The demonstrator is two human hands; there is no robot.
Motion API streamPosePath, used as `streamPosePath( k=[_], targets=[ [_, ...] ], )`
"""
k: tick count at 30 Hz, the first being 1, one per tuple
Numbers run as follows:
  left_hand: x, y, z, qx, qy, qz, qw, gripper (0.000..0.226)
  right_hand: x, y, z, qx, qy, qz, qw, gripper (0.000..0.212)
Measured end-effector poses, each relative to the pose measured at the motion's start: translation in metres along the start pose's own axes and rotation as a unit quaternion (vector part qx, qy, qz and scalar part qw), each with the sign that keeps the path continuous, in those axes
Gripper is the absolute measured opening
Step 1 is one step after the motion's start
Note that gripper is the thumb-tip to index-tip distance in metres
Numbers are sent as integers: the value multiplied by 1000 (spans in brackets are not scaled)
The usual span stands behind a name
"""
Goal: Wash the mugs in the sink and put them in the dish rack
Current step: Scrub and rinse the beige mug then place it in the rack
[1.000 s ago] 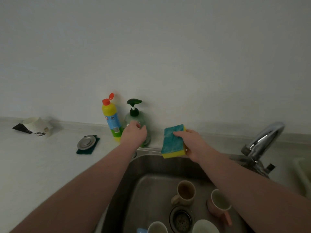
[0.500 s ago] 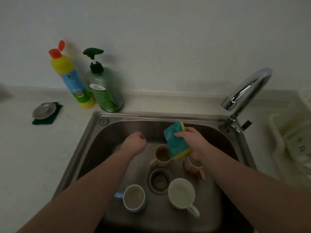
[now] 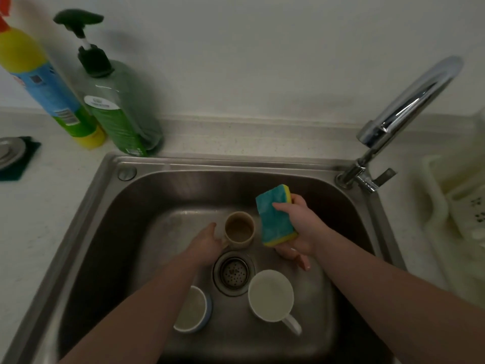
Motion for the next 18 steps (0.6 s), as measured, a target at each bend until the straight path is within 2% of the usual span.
streamPosePath(
  k=[2, 5, 11, 13, 15, 18],
  targets=[
    [7, 7, -7, 12, 10, 8, 1000, 56, 3, -1, -1, -3, -6, -4, 1000, 39],
    [11, 12, -15, 56, 25, 6, 998, 35, 9, -5, -2, -6, -9, -12, 1000, 38],
    [15, 10, -14, 128, 24, -17, 991, 35, 14, -6, -4, 14, 0, -26, 1000, 42],
    [14, 12, -16, 64, 26, -6, 998, 36, 16, -7, -4, 13, 4, -33, 999, 43],
    [12, 11, -21, -60, 26, 2, 998, 30, 17, -9, -5, 25, 7, -43, 999, 44],
    [9, 2, -30, -264, 8, 19, 964, 22, 17, -16, -8, 63, 17, -68, 996, 48]
  ],
)
Point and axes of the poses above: each hand's wrist, its own x-axis towards the middle knuckle, its own z-axis out of the back of the hand, y = z × x, the point moved 8 cm from there along x, towards the middle knuckle, and after that the axes turned 8 degrees about -z, right-handed, at the moved point
